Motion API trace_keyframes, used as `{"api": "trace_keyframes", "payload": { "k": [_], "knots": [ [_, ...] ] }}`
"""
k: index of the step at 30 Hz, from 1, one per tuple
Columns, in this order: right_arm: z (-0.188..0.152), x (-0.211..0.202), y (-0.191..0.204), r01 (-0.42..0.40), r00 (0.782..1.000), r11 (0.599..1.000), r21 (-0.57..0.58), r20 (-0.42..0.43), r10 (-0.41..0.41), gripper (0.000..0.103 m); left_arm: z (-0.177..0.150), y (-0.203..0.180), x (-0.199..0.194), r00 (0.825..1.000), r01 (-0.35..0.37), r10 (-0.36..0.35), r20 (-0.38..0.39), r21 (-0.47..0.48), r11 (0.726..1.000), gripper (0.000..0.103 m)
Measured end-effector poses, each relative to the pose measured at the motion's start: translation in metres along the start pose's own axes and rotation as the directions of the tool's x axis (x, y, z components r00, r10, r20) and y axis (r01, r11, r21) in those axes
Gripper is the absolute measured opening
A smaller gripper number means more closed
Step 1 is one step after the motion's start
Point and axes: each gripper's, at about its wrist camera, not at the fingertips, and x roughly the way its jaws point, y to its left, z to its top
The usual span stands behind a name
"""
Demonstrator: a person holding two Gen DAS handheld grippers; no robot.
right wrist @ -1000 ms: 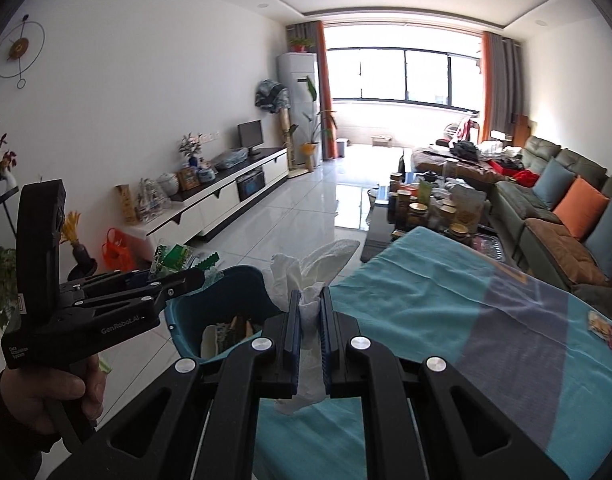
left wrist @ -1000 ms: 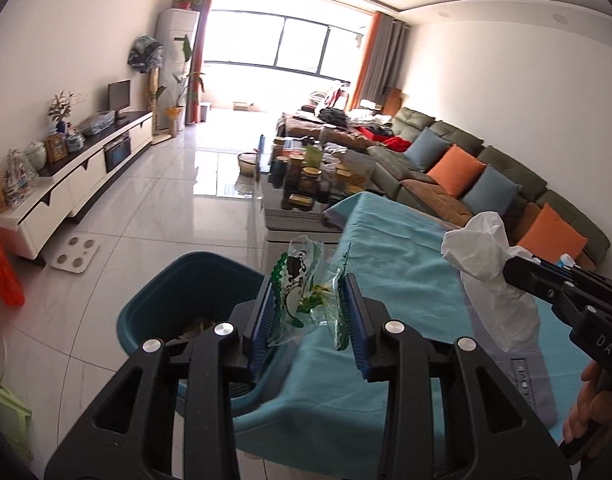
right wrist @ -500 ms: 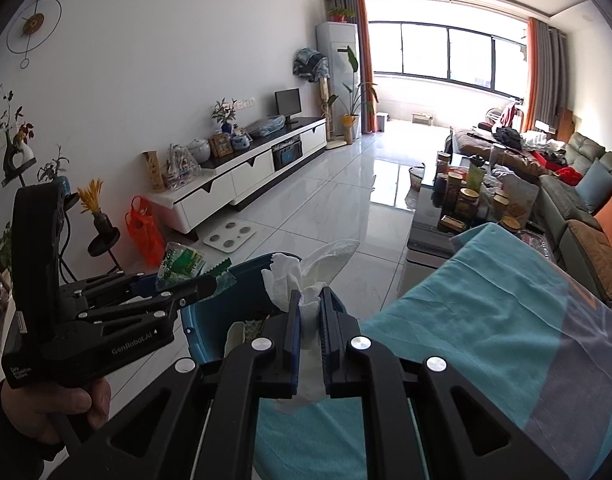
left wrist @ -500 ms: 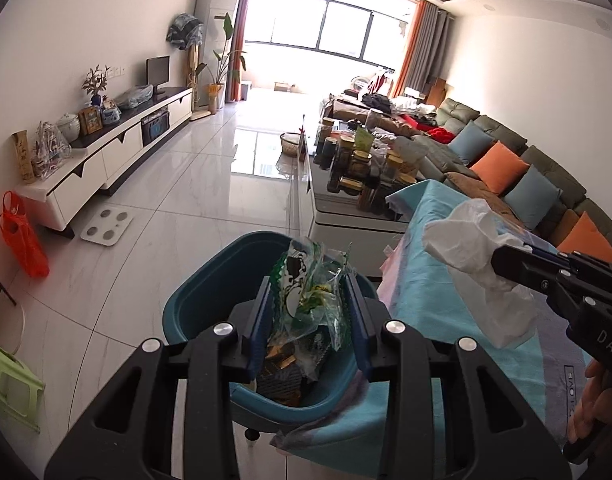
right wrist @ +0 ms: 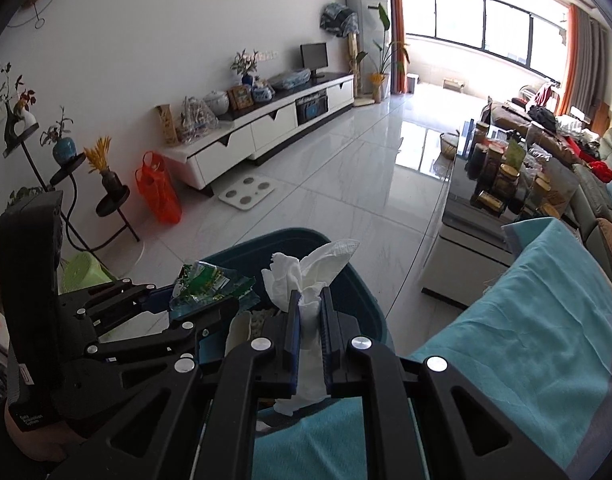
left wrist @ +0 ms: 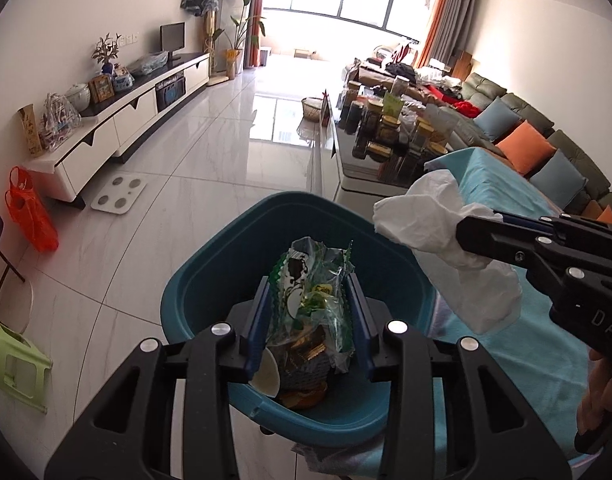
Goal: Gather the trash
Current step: 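Open both tools over the teal bin to drop tissue and bag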
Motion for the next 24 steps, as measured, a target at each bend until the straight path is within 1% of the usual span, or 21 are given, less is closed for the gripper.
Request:
{"api": "trace_keyframes", "payload": {
  "k": [4, 6, 9, 11, 13, 15, 16, 17, 18, 19, 20, 22, 23, 24],
  "knots": [
    [0.004, 0.025, 0.003, -0.012, 0.998, 1.000, -0.016, -0.067, 0.010, 0.008, 0.001, 0.004, 0.025, 0.999, -0.016, 0.016, -0.030, -0.014, 1.000, 0.038],
    [0.005, 0.034, 0.007, -0.006, 0.996, 1.000, -0.029, -0.093, 0.003, 0.008, 0.000, 0.006, 0.034, 0.999, -0.020, 0.019, -0.046, -0.024, 1.000, 0.038],
    [0.008, 0.045, 0.010, -0.008, 0.993, 0.999, -0.036, -0.119, 0.004, 0.010, -0.001, 0.007, 0.047, 0.997, -0.029, 0.027, -0.067, -0.034, 0.999, 0.041],
    [0.009, 0.052, 0.010, -0.007, 0.990, 0.999, -0.037, -0.139, 0.002, 0.011, -0.003, 0.009, 0.052, 0.997, -0.039, 0.036, -0.072, -0.039, 0.998, 0.047],
    [0.008, 0.059, 0.010, -0.006, 0.988, 0.999, -0.037, -0.156, 0.000, 0.014, -0.003, 0.009, 0.057, 0.996, -0.043, 0.039, -0.081, -0.044, 0.998, 0.048],
    [0.006, 0.064, 0.009, -0.003, 0.986, 0.999, -0.035, -0.169, -0.003, 0.019, -0.006, 0.008, 0.059, 0.995, -0.055, 0.051, -0.083, -0.049, 0.997, 0.054],
    [0.006, 0.066, 0.009, 0.000, 0.985, 0.999, -0.034, -0.171, -0.005, 0.025, -0.006, 0.009, 0.061, 0.995, -0.061, 0.056, -0.085, -0.055, 0.997, 0.058],
    [0.005, 0.067, 0.008, 0.001, 0.986, 1.000, -0.030, -0.169, -0.007, 0.035, -0.006, 0.010, 0.061, 0.995, -0.064, 0.059, -0.083, -0.062, 0.996, 0.060],
    [0.005, 0.067, 0.008, 0.010, 0.987, 1.000, -0.022, -0.162, -0.014, 0.048, -0.008, 0.009, 0.061, 0.995, -0.069, 0.063, -0.081, -0.064, 0.996, 0.068],
    [0.005, 0.067, 0.007, 0.012, 0.987, 1.000, -0.014, -0.158, -0.014, 0.052, -0.009, 0.010, 0.061, 0.994, -0.075, 0.070, -0.081, -0.066, 0.995, 0.080],
    [0.005, 0.065, 0.006, 0.007, 0.989, 1.000, -0.005, -0.146, -0.008, 0.053, -0.008, 0.011, 0.061, 0.994, -0.082, 0.077, -0.079, -0.070, 0.994, 0.086],
    [0.005, 0.062, 0.002, 0.014, 0.991, 1.000, 0.003, -0.133, -0.014, 0.053, -0.008, 0.012, 0.058, 0.994, -0.085, 0.079, -0.070, -0.075, 0.994, 0.092],
    [0.005, 0.059, 0.000, 0.012, 0.992, 1.000, 0.009, -0.124, -0.011, 0.054, -0.007, 0.012, 0.057, 0.994, -0.089, 0.084, -0.066, -0.079, 0.993, 0.093],
    [0.005, 0.052, -0.002, 0.013, 0.995, 1.000, 0.016, -0.101, -0.012, 0.057, -0.007, 0.013, 0.054, 0.994, -0.094, 0.090, -0.061, -0.082, 0.992, 0.097]
  ]
}}
